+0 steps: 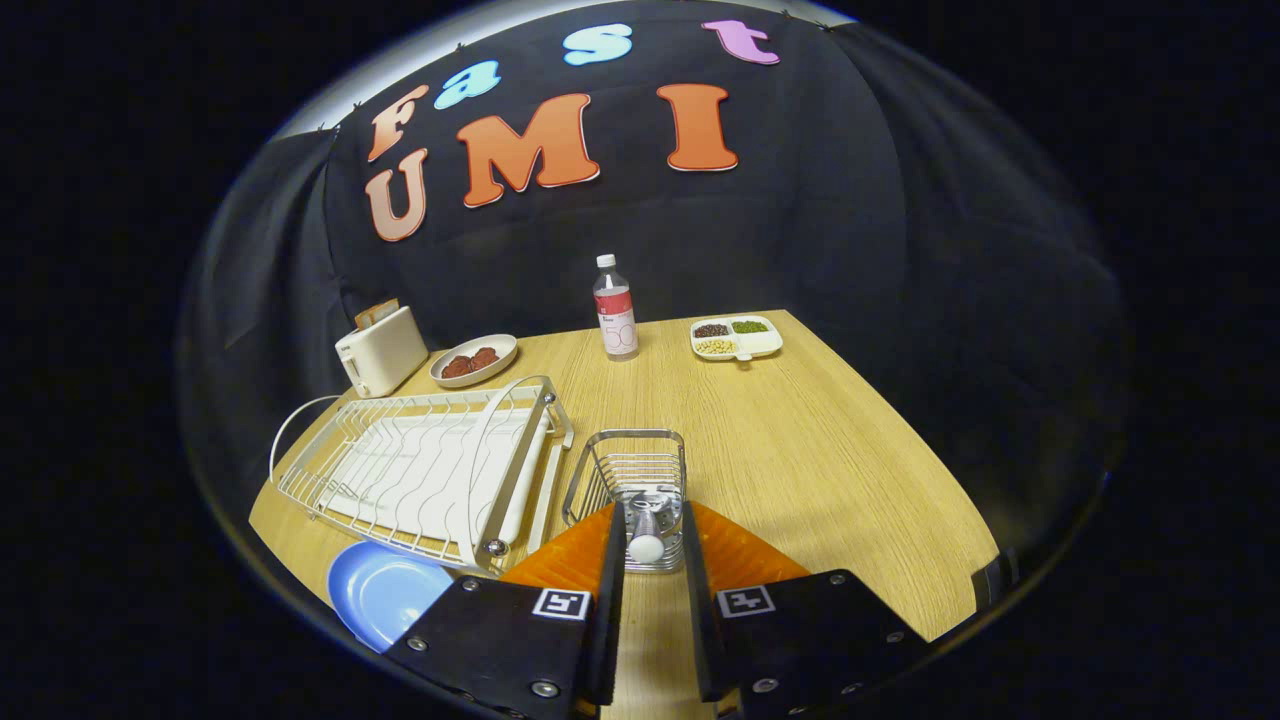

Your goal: Take the plate from the dish rack, then take the spoon from the basket and place it into the plate.

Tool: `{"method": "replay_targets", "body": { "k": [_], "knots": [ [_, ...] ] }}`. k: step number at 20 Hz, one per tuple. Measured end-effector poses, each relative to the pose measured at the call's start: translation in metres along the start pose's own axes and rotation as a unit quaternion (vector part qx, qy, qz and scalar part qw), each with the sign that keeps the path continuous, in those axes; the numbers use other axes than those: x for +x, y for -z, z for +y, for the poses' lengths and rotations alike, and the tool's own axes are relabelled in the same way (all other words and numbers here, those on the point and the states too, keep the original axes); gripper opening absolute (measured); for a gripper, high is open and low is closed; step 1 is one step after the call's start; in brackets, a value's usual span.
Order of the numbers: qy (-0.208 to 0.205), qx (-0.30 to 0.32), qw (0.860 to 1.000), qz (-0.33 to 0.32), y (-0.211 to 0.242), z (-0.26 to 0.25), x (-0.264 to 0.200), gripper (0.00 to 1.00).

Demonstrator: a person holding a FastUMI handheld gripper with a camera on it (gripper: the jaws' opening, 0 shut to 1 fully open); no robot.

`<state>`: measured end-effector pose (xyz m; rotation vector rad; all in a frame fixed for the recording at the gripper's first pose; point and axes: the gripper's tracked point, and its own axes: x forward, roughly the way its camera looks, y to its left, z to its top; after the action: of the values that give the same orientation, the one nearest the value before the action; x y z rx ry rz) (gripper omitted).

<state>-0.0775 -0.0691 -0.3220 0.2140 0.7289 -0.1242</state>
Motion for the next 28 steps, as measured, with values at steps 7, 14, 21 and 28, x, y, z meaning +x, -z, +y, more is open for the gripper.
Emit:
{"method": "replay_targets", "body": {
  "k": [7, 14, 21, 28],
  "knots": [
    [-0.013, -0.027, 1.0, -0.002, -0.011, 0.013, -0.002, 0.1],
    [-0.022, -0.015, 1.0, -0.011, -0.055, 0.01, -0.021, 0.1],
    [-0.051, -0.022, 0.998, -0.027, -0.086, 0.016, -0.06, 0.1],
    [-0.142, -0.018, 0.989, -0.028, -0.091, 0.058, -0.092, 0.09]
  ]
}}
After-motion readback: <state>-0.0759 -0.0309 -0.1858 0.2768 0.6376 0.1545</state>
